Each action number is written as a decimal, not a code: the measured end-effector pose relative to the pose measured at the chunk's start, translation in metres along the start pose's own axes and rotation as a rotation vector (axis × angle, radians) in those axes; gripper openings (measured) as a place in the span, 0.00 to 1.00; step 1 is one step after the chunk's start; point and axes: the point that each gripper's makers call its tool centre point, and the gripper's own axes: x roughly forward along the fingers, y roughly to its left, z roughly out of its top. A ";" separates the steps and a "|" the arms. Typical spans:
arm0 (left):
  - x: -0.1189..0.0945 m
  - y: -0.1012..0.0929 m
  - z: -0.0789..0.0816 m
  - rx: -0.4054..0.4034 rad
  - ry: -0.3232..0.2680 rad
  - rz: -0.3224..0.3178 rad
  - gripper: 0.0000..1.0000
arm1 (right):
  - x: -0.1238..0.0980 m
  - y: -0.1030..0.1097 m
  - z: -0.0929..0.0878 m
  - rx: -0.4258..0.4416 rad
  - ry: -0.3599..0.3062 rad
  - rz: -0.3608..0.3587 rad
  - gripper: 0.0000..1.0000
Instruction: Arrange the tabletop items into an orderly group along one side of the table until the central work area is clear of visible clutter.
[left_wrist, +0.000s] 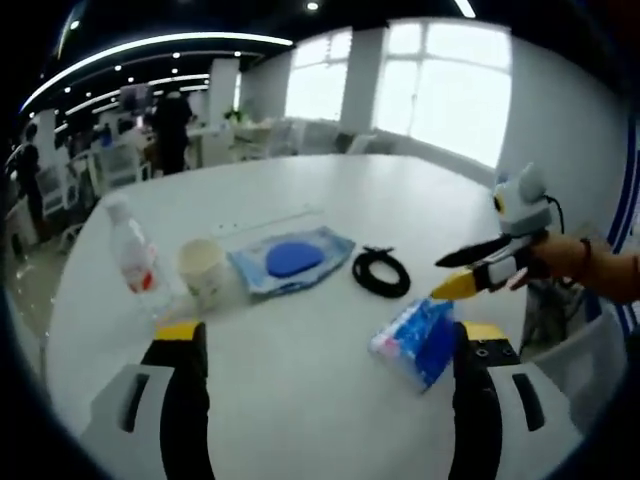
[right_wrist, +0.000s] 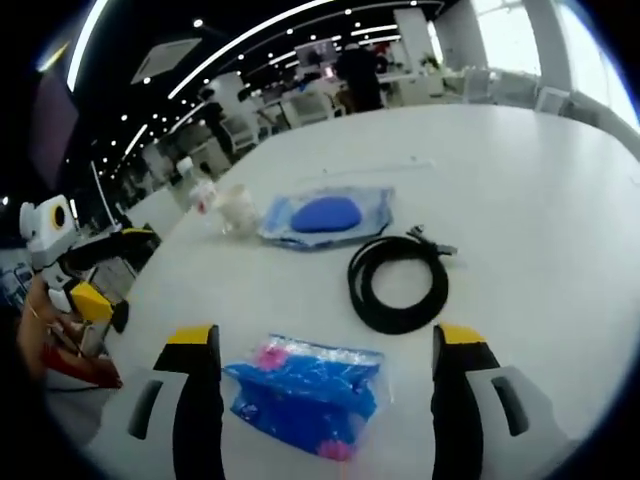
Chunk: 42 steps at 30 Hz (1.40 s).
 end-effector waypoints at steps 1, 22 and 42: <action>-0.002 -0.001 -0.001 0.001 0.001 0.001 0.99 | 0.000 -0.001 -0.003 0.002 0.000 0.001 0.83; -0.028 -0.006 -0.025 0.000 0.002 0.009 0.99 | 0.004 0.000 -0.029 0.006 -0.017 0.033 0.68; -0.029 0.007 -0.041 0.028 0.010 0.022 0.99 | 0.012 -0.012 -0.057 0.002 -0.014 0.007 0.51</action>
